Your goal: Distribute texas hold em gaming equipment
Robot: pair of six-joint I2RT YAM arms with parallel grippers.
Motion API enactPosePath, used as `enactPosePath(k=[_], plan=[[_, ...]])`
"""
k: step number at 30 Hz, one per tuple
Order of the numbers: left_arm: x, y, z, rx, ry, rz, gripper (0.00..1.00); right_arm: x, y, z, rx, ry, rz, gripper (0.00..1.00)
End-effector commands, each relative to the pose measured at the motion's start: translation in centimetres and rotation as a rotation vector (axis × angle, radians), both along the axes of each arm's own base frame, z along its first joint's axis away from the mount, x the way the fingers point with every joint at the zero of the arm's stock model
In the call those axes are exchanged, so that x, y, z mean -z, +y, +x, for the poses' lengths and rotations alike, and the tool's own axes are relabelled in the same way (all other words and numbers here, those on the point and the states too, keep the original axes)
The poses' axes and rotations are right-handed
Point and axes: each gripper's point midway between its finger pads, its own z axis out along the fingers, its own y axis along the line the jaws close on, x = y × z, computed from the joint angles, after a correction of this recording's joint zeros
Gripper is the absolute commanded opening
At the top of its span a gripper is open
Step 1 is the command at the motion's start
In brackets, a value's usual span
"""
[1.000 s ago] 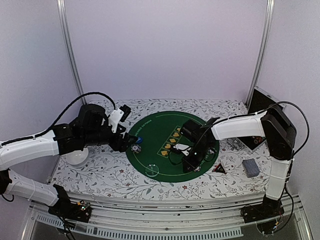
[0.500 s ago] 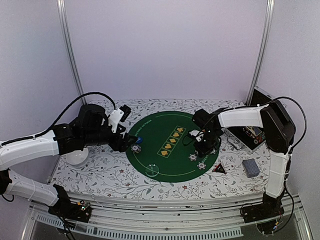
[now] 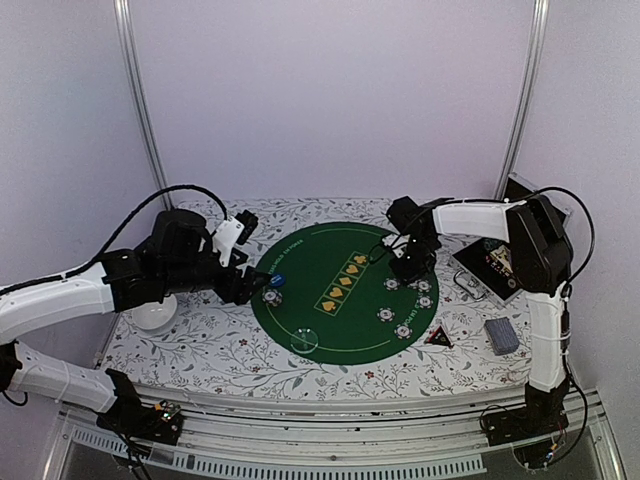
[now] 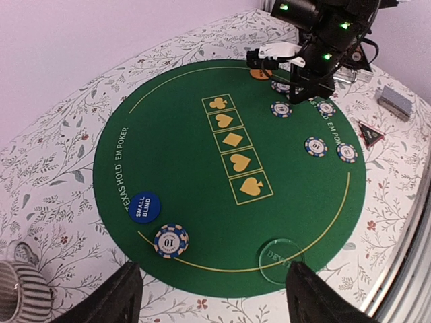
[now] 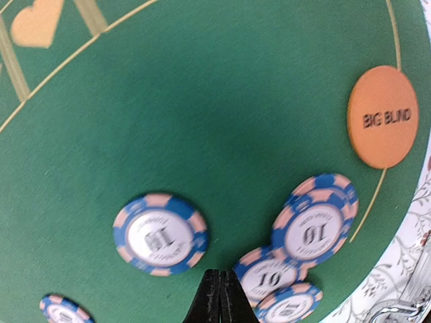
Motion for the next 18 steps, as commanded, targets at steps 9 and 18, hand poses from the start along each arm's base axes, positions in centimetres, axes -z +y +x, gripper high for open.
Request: enactPosePath(k=[9, 18], plan=[[-0.1, 0.0, 0.5, -0.002, -0.001, -0.012, 0.75, -2.7, 7.9, -2.0, -0.160, -0.020, 0.220, 0.04], [-0.3, 0.8, 0.1, -0.024, -0.012, -0.021, 0.75, 1.1, 2.7, -0.4, -0.040, 0.019, 0.096, 0.03]])
